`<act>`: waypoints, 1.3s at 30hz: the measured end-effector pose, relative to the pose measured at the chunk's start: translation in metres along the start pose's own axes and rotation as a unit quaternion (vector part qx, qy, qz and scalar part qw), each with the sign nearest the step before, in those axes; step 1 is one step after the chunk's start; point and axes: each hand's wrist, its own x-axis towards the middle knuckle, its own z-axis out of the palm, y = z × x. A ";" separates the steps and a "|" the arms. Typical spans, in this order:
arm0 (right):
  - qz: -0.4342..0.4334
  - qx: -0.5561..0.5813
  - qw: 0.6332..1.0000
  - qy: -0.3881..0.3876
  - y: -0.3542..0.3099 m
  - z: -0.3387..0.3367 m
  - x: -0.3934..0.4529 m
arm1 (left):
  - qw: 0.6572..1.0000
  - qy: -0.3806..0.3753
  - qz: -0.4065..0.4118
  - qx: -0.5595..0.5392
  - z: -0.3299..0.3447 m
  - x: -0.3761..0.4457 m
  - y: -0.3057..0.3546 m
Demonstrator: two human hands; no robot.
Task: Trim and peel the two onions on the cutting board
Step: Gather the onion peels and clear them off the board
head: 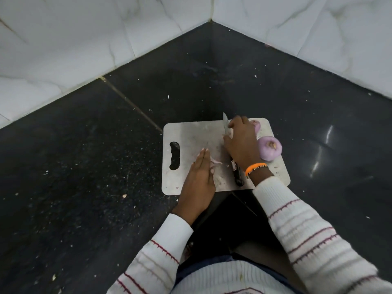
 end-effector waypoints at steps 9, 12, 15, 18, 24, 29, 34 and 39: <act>0.102 0.050 0.994 0.001 0.003 0.004 0.017 | 1.000 0.005 -0.004 0.001 -0.003 0.007 -0.002; 0.098 0.024 0.995 0.014 0.005 0.002 0.018 | 1.000 0.008 -0.009 -0.007 -0.003 0.008 -0.006; 0.061 -0.015 0.997 0.036 0.006 -0.005 0.017 | 1.000 0.013 -0.008 -0.012 -0.005 0.009 -0.008; -0.015 -0.061 0.998 0.027 0.001 -0.011 0.008 | 0.999 0.035 -0.010 -0.019 -0.010 0.009 -0.012; -0.116 -0.018 0.989 -0.090 0.000 0.006 -0.035 | 0.989 0.100 -0.053 0.095 -0.018 0.006 -0.029; -0.161 -0.093 0.977 -0.101 -0.007 0.027 -0.053 | 0.990 0.103 -0.066 0.073 -0.017 0.006 -0.026; -0.170 -0.064 0.977 -0.114 -0.013 0.017 -0.064 | 0.994 0.090 -0.044 0.039 -0.013 0.005 -0.020; -0.156 -0.097 0.969 -0.163 -0.017 -0.005 -0.063 | 0.994 0.097 -0.051 0.005 -0.019 0.007 -0.025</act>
